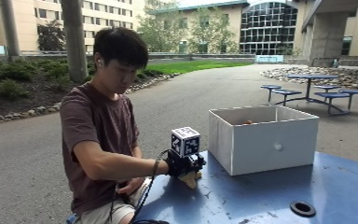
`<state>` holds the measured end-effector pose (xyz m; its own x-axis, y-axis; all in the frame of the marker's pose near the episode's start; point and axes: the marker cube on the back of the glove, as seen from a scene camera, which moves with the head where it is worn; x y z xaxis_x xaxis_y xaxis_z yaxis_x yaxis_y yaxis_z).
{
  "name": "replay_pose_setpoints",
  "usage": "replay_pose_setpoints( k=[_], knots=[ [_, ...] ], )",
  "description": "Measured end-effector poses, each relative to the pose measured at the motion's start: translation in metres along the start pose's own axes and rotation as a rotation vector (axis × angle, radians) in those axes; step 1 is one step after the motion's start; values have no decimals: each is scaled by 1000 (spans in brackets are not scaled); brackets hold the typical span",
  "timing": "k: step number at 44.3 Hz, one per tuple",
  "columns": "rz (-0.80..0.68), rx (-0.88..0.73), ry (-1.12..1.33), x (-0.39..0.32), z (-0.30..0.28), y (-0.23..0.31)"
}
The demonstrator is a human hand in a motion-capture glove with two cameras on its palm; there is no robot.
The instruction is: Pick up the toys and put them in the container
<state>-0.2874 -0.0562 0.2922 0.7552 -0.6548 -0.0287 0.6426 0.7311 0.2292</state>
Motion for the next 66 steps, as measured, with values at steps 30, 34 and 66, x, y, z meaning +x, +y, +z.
replay_pose_setpoints(
  k=[30,34,66],
  knots=[
    [324,30,-42,87,-225,5],
    [360,51,59,90,-264,-15],
    [299,105,192,19,-334,-293]
  ],
)
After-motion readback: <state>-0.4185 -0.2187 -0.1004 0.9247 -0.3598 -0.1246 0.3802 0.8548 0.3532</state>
